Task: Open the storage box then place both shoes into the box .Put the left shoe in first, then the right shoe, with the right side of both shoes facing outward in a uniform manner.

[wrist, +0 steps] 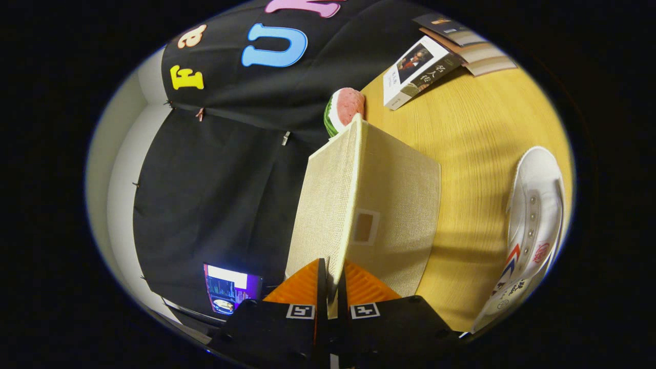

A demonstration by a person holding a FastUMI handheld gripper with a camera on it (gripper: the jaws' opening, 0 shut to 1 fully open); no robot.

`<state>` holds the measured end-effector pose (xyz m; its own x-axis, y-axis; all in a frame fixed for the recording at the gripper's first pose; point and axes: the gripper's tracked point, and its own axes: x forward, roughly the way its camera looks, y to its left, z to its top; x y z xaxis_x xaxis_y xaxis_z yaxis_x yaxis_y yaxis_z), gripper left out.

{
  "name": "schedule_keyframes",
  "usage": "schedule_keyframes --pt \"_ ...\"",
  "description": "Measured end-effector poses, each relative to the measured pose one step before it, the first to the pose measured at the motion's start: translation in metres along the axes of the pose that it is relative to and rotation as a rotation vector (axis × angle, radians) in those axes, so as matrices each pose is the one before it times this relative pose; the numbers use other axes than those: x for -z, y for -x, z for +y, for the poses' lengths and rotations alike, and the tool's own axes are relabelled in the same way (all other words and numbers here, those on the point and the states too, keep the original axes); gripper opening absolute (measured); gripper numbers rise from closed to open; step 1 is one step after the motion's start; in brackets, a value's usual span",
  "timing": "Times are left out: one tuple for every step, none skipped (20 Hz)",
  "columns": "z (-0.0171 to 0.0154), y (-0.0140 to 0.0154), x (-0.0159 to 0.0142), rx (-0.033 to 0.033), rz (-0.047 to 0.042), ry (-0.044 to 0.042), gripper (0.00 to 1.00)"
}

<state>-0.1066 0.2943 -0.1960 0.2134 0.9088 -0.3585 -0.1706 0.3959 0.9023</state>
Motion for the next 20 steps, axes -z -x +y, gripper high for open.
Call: schedule_keyframes --pt "0.00845 0.00477 -0.00159 0.00032 -0.00694 0.00471 0.10" --pt "0.00626 0.00208 -0.00319 0.00247 -0.00993 0.00621 0.10" --pt "0.00866 0.00119 -0.00204 -0.00626 -0.00582 0.00755 0.10" --pt "0.01118 -0.00033 -0.00237 -0.01006 0.00127 0.00505 0.10" --pt "0.01035 -0.00014 -0.00263 -0.00377 0.00025 0.01038 0.10" --pt "0.01067 -0.00191 -0.00335 0.00244 0.00107 0.01838 0.10" --pt "0.01195 -0.00106 -0.00410 0.00605 -0.00448 0.02402 0.10" --pt "0.01055 -0.00471 -0.00469 0.01453 -0.00486 0.01784 0.10" --pt "0.01109 -0.00511 -0.00328 0.01225 -0.00049 0.01352 0.11" --pt "0.01506 -0.00443 -0.00297 0.00179 0.00213 0.01591 0.11" --pt "0.01820 -0.00493 -0.00296 -0.00864 -0.00324 0.01863 0.11" --pt "0.01777 -0.00753 -0.00486 -0.01018 -0.00567 0.01713 0.11" --pt "0.01694 -0.00839 -0.00308 -0.01031 -0.00251 0.01565 0.11" --pt "0.01503 -0.01076 -0.00203 -0.00698 0.00037 0.01448 0.11" --pt "0.01391 -0.01209 -0.00092 -0.00780 0.00745 0.01486 0.11" --pt "0.01039 -0.01111 -0.00022 -0.00606 0.00509 0.00981 0.11" --pt "0.00897 -0.01214 0.00107 -0.00180 0.00575 0.00679 0.11" --pt "0.00791 -0.01253 0.00072 -0.00167 0.00610 0.00099 0.11" --pt "0.00755 -0.01290 -0.00021 -0.00541 0.00124 0.00054 0.11" --pt "0.00541 -0.01232 0.00048 -0.00338 0.00224 0.00301 0.11"
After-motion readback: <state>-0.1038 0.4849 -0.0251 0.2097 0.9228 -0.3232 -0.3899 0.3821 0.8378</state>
